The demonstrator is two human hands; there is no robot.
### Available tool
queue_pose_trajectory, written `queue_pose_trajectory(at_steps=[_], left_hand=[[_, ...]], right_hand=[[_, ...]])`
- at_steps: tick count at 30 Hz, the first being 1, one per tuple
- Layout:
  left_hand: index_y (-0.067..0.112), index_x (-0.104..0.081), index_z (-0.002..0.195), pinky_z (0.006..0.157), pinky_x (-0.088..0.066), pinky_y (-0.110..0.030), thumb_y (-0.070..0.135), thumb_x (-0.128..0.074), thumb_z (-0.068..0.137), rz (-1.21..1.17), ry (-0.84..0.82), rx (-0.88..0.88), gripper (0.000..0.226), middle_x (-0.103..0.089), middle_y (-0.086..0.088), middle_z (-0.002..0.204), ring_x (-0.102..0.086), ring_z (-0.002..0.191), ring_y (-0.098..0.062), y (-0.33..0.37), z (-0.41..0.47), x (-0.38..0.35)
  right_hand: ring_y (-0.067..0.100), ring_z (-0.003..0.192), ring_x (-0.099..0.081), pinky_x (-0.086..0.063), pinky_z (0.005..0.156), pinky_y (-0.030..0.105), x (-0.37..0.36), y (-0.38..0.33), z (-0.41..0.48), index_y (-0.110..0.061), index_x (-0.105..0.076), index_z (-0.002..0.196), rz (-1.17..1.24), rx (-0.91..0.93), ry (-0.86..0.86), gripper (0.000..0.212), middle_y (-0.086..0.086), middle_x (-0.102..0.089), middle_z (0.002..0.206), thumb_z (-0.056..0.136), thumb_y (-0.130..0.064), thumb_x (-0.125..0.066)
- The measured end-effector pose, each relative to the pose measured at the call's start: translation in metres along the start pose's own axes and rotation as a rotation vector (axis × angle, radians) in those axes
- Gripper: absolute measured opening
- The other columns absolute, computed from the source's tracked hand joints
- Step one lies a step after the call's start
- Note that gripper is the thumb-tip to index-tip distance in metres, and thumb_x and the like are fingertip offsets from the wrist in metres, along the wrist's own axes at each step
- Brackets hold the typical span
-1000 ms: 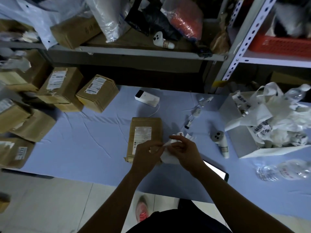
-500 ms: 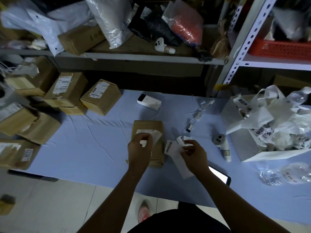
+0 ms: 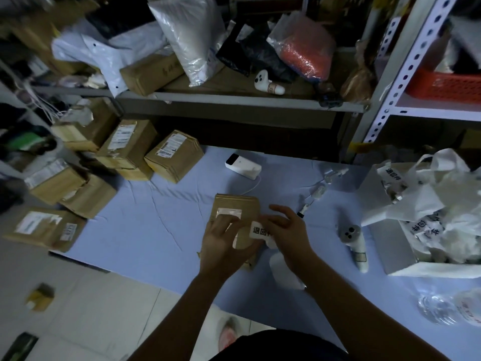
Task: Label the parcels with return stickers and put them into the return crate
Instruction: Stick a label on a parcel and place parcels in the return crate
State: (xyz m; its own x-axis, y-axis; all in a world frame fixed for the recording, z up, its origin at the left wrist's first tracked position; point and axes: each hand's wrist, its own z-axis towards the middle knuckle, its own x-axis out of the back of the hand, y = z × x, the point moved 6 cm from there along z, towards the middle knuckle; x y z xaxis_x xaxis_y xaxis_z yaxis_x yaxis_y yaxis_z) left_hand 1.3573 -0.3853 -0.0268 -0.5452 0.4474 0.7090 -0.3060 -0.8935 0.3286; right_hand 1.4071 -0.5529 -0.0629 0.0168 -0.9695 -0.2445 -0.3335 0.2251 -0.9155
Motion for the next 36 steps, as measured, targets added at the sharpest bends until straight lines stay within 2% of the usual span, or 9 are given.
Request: queue_pose_trajectory(at_steps=[4, 8, 13, 18, 21, 24, 29, 32, 36], left_hand=[[0.018, -0.073, 0.11, 0.076, -0.056, -0.038, 0.055, -0.086, 0.07, -0.074, -0.105, 0.128, 0.057, -0.072, 0.002, 0.11, -0.068, 0.097, -0.02, -0.007, -0.001, 0.001], [0.032, -0.062, 0.126, 0.085, -0.057, -0.027, 0.072, -0.087, 0.048, -0.384, -0.448, 0.576, 0.091, -0.069, 0.013, 0.115, -0.066, 0.104, -0.007, -0.016, -0.013, -0.014], [0.014, -0.081, 0.094, 0.066, -0.054, -0.025, 0.025, -0.081, 0.084, -0.667, -0.301, 1.056, 0.014, -0.077, -0.006, 0.081, -0.071, 0.074, -0.02, -0.02, -0.008, -0.015], [0.018, -0.08, 0.083, 0.057, -0.052, -0.015, 0.017, -0.079, 0.086, -0.505, -0.337, 1.0, 0.004, -0.075, 0.004, 0.073, -0.071, 0.067, -0.013, -0.038, 0.001, -0.023], [0.02, -0.078, 0.083, 0.056, -0.049, -0.016, 0.017, -0.078, 0.087, -0.498, -0.335, 0.987, 0.005, -0.074, 0.002, 0.071, -0.069, 0.064, -0.013, -0.057, 0.005, -0.033], [0.023, -0.077, 0.081, 0.058, -0.051, -0.025, 0.017, -0.08, 0.085, -0.525, -0.343, 1.005, 0.007, -0.074, 0.0, 0.071, -0.068, 0.063, -0.015, -0.088, 0.01, -0.044], [0.024, -0.076, 0.081, 0.067, -0.054, -0.025, 0.024, -0.078, 0.087, -0.391, -0.426, 0.754, 0.006, -0.073, 0.008, 0.07, -0.068, 0.068, -0.006, -0.127, 0.029, -0.066], [0.02, -0.076, 0.086, 0.067, -0.057, -0.032, 0.026, -0.074, 0.088, -0.357, -0.453, 0.6, 0.006, -0.072, 0.008, 0.076, -0.067, 0.07, -0.006, -0.142, 0.043, -0.083], [0.024, -0.067, 0.079, 0.073, -0.056, -0.042, 0.024, -0.074, 0.084, -0.309, -0.526, 0.467, 0.008, -0.066, 0.011, 0.068, -0.065, 0.066, -0.012, -0.152, 0.055, -0.1]], right_hand=[[0.024, 0.087, -0.077, -0.057, 0.062, 0.022, 0.004, 0.002, 0.007, -0.014, -0.064, 0.118, 0.021, 0.018, -0.022, 0.037, 0.014, -0.077, 0.101, 0.086, -0.003, -0.078], [0.022, 0.093, -0.075, -0.061, 0.07, 0.027, 0.002, 0.004, 0.016, -0.016, -0.067, 0.111, -0.055, 0.064, -0.056, 0.031, 0.005, -0.076, 0.1, 0.085, -0.002, -0.077], [0.017, 0.095, -0.074, -0.061, 0.081, 0.032, -0.013, 0.002, 0.02, -0.035, -0.074, 0.095, -0.183, 0.154, -0.177, 0.039, 0.002, -0.077, 0.1, 0.085, 0.002, -0.076], [0.01, 0.095, -0.073, -0.058, 0.083, 0.022, -0.024, 0.013, 0.03, -0.029, -0.065, 0.104, -0.257, 0.053, -0.204, 0.04, -0.004, -0.074, 0.102, 0.077, -0.011, -0.088], [0.015, 0.097, -0.07, -0.056, 0.095, 0.038, -0.029, 0.024, 0.043, -0.022, -0.065, 0.107, -0.48, 0.014, -0.134, 0.037, -0.004, -0.071, 0.103, 0.078, -0.018, -0.088], [0.023, 0.093, -0.074, -0.06, 0.088, 0.05, -0.028, 0.035, 0.058, -0.016, -0.067, 0.108, -0.343, -0.123, 0.03, 0.044, 0.003, -0.075, 0.096, 0.071, -0.012, -0.09], [0.008, 0.084, -0.068, -0.057, 0.08, 0.025, -0.051, 0.033, 0.087, -0.025, -0.064, 0.09, -0.591, -0.071, 0.117, 0.022, -0.011, -0.069, 0.088, 0.082, -0.017, -0.083], [0.0, 0.074, -0.059, -0.038, 0.061, 0.007, -0.066, 0.033, 0.1, -0.028, -0.056, 0.082, -0.749, -0.048, 0.23, 0.024, -0.016, -0.061, 0.078, 0.088, -0.017, -0.076], [-0.005, 0.064, -0.05, -0.033, 0.053, 0.01, -0.075, 0.031, 0.115, -0.025, -0.054, 0.075, -0.961, 0.027, 0.302, 0.027, -0.014, -0.054, 0.071, 0.082, -0.016, -0.078]])
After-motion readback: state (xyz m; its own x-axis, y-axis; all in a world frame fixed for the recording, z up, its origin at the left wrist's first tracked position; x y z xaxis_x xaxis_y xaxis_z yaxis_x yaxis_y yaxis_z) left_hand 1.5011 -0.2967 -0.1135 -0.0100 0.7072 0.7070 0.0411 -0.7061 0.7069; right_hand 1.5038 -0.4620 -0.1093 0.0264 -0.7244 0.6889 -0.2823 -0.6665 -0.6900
